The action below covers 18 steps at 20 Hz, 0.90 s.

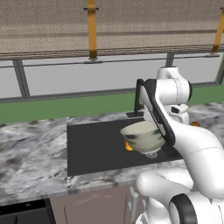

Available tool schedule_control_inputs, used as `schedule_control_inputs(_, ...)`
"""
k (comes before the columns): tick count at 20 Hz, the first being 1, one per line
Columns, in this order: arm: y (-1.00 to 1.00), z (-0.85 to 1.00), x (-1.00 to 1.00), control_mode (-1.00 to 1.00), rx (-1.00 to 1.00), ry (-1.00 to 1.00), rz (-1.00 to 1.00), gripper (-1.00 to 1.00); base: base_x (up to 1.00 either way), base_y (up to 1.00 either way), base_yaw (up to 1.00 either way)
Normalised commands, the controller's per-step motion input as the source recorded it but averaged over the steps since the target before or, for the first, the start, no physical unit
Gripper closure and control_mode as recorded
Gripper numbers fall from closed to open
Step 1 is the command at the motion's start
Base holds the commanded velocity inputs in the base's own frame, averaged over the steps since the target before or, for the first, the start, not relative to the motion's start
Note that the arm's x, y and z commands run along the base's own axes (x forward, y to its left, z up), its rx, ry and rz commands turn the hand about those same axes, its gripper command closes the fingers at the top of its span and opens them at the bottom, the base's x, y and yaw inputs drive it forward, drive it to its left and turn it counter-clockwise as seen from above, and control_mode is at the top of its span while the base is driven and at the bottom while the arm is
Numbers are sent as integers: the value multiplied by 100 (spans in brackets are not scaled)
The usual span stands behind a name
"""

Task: Remove the mango and eggplant from the sink. Then move the bowl and cup from the counter to the sink for washing.

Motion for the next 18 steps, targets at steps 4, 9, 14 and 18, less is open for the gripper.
schedule_control_inputs(4,-51,0,0,-100,0,0,-4,100,0,0,0)
schedule_control_inputs(9,-48,0,0,-100,0,0,-4,100,0,0,0)
schedule_control_inputs(14,-37,-3,0,-100,0,0,-6,100,0,0,0)
schedule_control_inputs(18,-37,-4,0,-100,0,0,-5,100,0,0,0)
